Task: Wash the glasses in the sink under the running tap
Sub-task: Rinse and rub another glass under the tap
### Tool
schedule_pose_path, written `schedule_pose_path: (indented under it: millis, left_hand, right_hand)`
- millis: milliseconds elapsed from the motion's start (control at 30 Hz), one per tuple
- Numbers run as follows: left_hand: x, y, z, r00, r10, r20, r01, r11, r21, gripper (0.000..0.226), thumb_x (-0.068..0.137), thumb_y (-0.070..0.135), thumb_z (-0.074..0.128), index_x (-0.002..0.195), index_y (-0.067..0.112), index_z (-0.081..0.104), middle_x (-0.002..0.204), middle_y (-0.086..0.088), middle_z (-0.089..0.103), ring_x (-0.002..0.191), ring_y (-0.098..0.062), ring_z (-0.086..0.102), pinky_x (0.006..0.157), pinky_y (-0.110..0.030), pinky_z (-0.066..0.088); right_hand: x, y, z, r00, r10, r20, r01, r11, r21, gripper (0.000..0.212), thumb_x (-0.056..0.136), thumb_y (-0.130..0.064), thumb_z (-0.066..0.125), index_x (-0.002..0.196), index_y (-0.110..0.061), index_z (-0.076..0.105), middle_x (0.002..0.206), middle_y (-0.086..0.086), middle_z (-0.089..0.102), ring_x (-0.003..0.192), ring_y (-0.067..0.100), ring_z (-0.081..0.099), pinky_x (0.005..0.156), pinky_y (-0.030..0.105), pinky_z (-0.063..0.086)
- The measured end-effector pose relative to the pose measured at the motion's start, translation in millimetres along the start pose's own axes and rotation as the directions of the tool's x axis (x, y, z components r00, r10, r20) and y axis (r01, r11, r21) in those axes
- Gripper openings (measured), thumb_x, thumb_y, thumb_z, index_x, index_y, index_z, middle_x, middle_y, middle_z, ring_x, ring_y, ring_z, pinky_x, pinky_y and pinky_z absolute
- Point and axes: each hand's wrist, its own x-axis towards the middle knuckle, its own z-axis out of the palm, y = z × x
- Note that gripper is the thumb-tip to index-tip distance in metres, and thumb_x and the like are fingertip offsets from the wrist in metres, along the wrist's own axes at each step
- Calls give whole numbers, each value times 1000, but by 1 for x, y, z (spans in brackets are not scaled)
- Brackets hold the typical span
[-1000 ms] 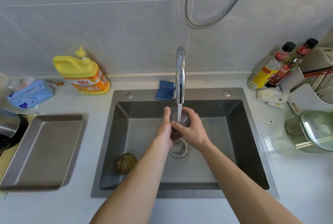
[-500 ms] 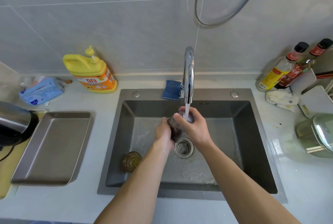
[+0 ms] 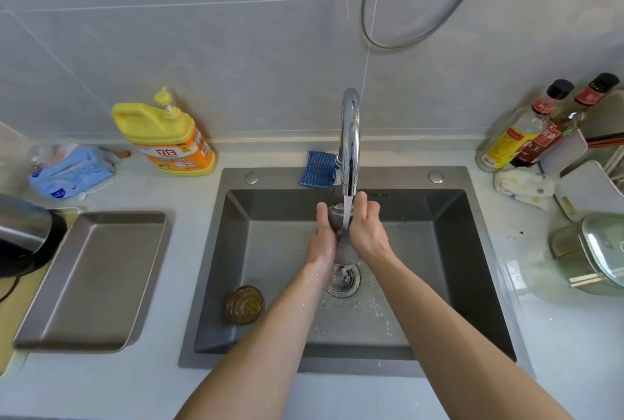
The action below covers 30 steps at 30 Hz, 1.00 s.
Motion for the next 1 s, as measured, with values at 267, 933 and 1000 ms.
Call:
schedule_pose_path:
  millis: [267,933,1000]
  left_hand:
    - [-2,13,-4,983,-174,54,180,973,-142,82,89,86,34,113,21,79,113,-11,78,115,-30,69,80,-38,58]
    - [-3,13,-27,960,-242,139,267,942,-203,36,100,40,60,96,8,75,98,-11,76,88,-27,72,80,-40,61]
    - [-4,14,-23,947,-292,132,309,941,-139,37,99,41,58,94,8,75,91,-14,79,87,-31,72,78,-41,60]
  right_hand:
    - [0,25,-11,936,-183,300,243,954,-178,90,79,-86,57,152,-38,31,154,0,43,140,21,49,113,51,47]
    - [2,11,-24,971,166,170,-88,915,-393,3,81,-15,77,82,-12,78,73,5,73,63,23,70,62,29,59]
    - [5,7,-22,996,-20,82,69,742,-666,16,85,-27,71,87,-12,69,83,9,70,74,32,65,65,32,50]
